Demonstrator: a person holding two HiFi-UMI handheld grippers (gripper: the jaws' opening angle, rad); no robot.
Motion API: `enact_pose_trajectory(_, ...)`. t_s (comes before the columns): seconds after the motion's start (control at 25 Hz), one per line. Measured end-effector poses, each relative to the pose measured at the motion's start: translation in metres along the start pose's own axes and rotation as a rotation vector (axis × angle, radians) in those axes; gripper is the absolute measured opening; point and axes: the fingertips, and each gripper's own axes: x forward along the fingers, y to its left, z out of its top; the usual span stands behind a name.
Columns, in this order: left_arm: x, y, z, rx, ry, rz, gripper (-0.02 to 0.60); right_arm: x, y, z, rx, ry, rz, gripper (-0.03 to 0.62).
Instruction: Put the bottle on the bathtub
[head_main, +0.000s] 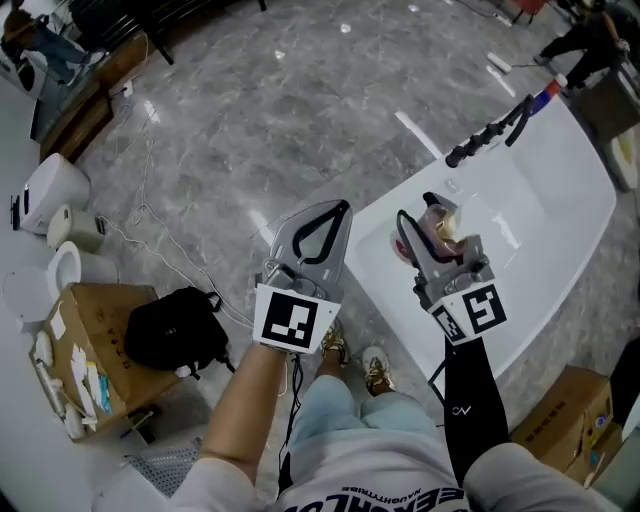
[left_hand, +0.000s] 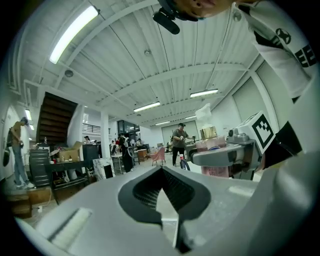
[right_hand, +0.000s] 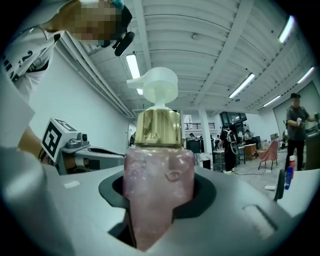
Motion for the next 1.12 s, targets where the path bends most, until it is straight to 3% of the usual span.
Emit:
enact_pose_trajectory(0.16,0.024,0.002,-0.03,-0.006,-0.019,-0.072,0.0,0.022,-0.007,-0.031,0.011,0.009,-0.024,0.209)
enact_pose_trajectory(0.44,0.061,-0.002,-0.077,-0.017,0.006,-0.124,0.0,0.041,-0.03,-0.097,0.021,0.067,-0.055,0.209)
enact_pose_trajectory(0.84,0.122,-0.008,-0.133,-0.052,0.075,-0.118,0.0,0.063,-0.091,-0.154,0.057,0.085,-0.062,0.209)
enact_pose_trajectory(1.12,0.155,-0.01,-0.164,-0.051,0.112,-0.108,0.0,0.076,-0.106,-0.187,0.081,0.1,-0.007,0.209)
